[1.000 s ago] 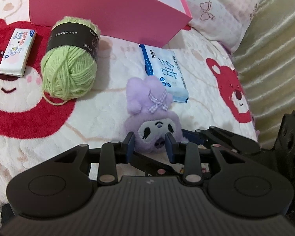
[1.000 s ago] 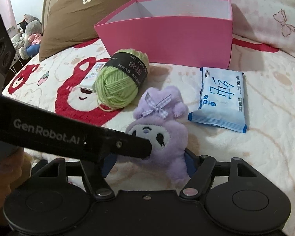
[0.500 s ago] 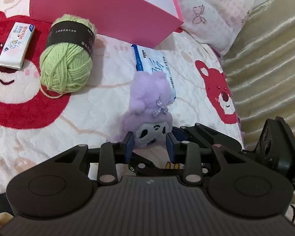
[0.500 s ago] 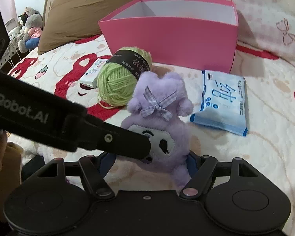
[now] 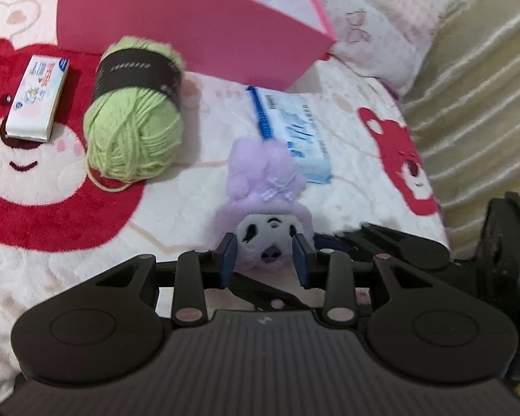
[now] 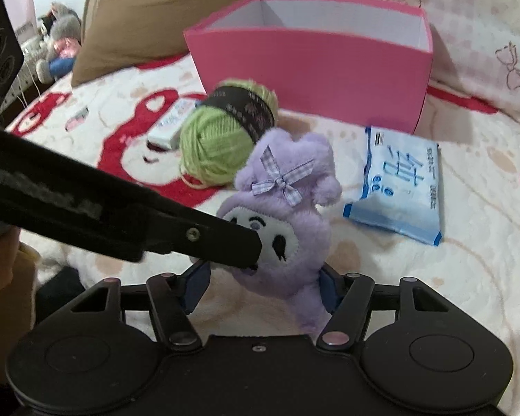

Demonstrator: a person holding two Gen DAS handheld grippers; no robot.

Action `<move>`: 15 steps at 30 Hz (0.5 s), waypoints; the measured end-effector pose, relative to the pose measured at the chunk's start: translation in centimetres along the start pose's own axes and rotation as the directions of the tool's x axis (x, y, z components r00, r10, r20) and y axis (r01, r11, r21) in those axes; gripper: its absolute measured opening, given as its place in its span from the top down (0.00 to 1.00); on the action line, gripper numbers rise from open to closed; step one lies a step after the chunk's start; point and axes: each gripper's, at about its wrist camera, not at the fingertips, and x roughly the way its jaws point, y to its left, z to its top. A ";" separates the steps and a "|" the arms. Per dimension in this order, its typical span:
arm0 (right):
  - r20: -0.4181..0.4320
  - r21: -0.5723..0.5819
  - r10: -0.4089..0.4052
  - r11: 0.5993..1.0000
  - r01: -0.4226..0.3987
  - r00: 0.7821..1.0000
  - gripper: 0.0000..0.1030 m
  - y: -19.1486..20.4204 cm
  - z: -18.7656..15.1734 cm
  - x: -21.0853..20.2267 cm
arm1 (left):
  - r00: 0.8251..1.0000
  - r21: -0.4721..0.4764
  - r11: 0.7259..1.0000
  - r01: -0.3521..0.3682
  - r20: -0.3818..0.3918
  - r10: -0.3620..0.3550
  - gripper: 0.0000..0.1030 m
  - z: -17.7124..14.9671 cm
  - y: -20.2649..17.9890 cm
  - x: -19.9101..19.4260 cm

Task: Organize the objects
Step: 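Close the left gripper on the purple plush toy and lift it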

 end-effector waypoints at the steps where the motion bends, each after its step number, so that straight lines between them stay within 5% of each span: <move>1: -0.026 0.004 -0.014 1.000 0.014 1.000 0.34 -0.1 0.1 0.6 | 1.000 0.000 1.000 -0.018 -0.004 0.018 0.68 0.0 0.3 0.6; 6: -0.063 -0.041 -0.086 0.996 0.083 0.994 0.30 0.0 -0.5 2.7 | 0.999 -0.043 0.999 -0.033 -0.017 0.032 0.57 -0.1 1.9 2.2; 9: -0.062 -0.026 -0.080 0.997 0.079 0.995 0.30 0.0 -0.4 2.6 | 1.000 -0.035 0.999 -0.003 -0.012 0.003 0.66 -0.3 1.6 2.2; 15: -0.018 -0.025 -0.048 0.999 0.048 0.999 0.34 -0.3 -0.4 1.6 | 1.000 0.002 1.000 0.004 0.008 -0.004 0.68 -0.5 0.1 0.7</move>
